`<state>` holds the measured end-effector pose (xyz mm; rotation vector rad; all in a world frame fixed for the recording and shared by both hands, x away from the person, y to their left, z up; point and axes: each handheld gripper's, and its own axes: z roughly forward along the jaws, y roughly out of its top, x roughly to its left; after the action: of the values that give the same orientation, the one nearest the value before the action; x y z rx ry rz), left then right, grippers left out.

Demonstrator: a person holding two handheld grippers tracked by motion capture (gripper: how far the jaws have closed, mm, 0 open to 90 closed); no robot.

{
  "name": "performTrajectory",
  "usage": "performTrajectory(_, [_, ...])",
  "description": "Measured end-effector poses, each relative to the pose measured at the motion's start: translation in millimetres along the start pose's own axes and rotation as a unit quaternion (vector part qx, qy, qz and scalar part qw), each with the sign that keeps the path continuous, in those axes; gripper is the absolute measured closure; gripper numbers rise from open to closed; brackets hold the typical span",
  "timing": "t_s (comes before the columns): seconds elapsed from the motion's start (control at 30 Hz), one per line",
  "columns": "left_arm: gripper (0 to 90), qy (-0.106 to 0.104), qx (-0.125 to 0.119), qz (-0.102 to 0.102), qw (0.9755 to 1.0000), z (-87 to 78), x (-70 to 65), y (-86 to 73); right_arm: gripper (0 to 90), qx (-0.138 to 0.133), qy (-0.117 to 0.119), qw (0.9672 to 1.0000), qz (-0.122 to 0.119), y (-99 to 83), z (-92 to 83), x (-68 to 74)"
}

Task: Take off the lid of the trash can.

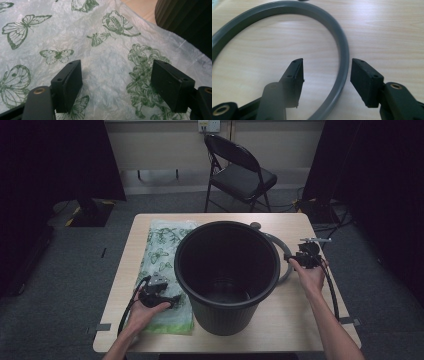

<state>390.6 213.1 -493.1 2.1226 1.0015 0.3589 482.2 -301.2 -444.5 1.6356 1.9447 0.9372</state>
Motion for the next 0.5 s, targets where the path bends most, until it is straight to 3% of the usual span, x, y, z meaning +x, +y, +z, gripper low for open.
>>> performTrajectory(0.2, [24.9,0.009,-0.012,-0.002,0.9999,0.0,4.4,15.6,35.3,-0.009,0.034,0.9987,-0.037,-30.7,-28.1,13.2])
performTrajectory(0.4, [25.6,0.018,0.005,0.001,0.9998,14.5,9.3,19.4,28.9,0.011,0.067,0.9957,-0.063,-66.0,-41.6,29.1])
performTrajectory(0.5, [25.4,0.022,0.016,0.011,0.9996,17.5,6.1,14.8,28.6,0.026,0.07,0.9936,-0.084,-82.1,-41.3,38.9])
